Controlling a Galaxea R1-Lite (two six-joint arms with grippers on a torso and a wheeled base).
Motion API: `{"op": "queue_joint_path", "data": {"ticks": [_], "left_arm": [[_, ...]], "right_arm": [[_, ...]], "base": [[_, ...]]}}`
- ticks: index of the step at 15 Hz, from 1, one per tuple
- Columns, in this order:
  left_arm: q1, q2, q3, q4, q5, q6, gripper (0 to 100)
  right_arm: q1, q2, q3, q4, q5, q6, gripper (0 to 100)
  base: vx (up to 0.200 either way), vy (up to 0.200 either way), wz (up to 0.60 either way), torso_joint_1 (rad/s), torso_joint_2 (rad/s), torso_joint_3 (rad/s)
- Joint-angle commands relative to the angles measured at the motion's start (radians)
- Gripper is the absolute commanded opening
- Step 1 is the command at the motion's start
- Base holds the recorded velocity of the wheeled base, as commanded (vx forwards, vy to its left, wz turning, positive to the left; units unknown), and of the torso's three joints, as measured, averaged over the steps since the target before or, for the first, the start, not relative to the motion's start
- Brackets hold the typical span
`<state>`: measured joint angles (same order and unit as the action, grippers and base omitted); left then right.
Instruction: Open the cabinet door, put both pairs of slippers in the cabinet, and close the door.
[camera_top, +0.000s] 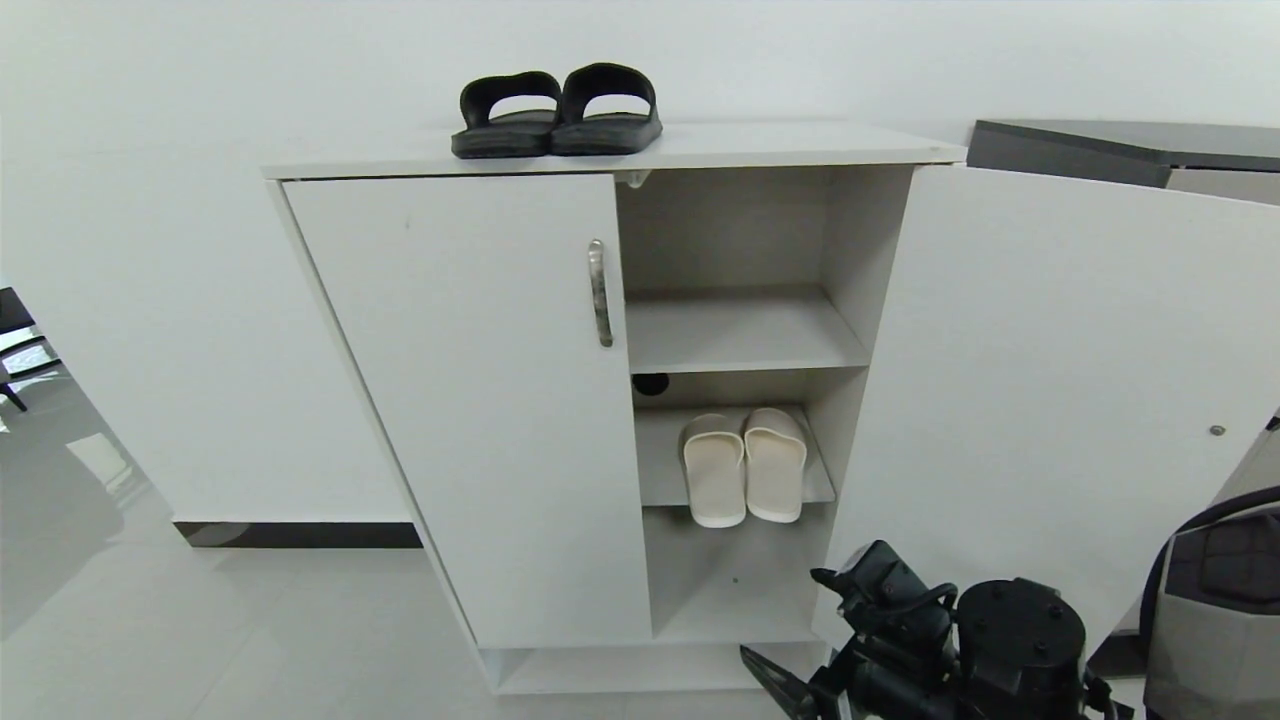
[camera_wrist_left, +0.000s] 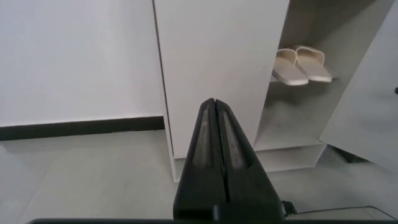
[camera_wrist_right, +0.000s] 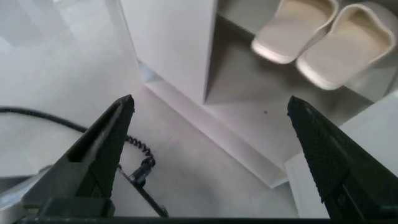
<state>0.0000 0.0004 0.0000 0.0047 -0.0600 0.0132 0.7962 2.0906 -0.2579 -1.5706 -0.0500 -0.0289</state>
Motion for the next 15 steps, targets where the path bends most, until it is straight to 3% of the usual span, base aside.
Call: {"op": "queue_joint_path", "data": {"ticks": [1, 2, 15], "left_arm": [[0.002, 0.001, 0.000, 0.000, 0.000, -0.001, 0], [0.002, 0.001, 0.000, 0.000, -0.001, -0.001, 0], [0.002, 0.001, 0.000, 0.000, -0.001, -0.002, 0]], "right_arm": [[-0.002, 0.020, 0.000, 0.000, -0.001, 0.000, 100], [-0.002, 0.019, 0.000, 0.000, -0.001, 0.000, 100], [0.012, 0.029, 0.005, 0.000, -0.001, -0.003, 100]], "base": [[0.000, 0.000, 0.00, 0.000, 0.00, 0.000], [0.000, 0.000, 0.00, 0.000, 0.00, 0.000], [0.000, 0.200, 0.00, 0.003, 0.00, 0.003]]}}
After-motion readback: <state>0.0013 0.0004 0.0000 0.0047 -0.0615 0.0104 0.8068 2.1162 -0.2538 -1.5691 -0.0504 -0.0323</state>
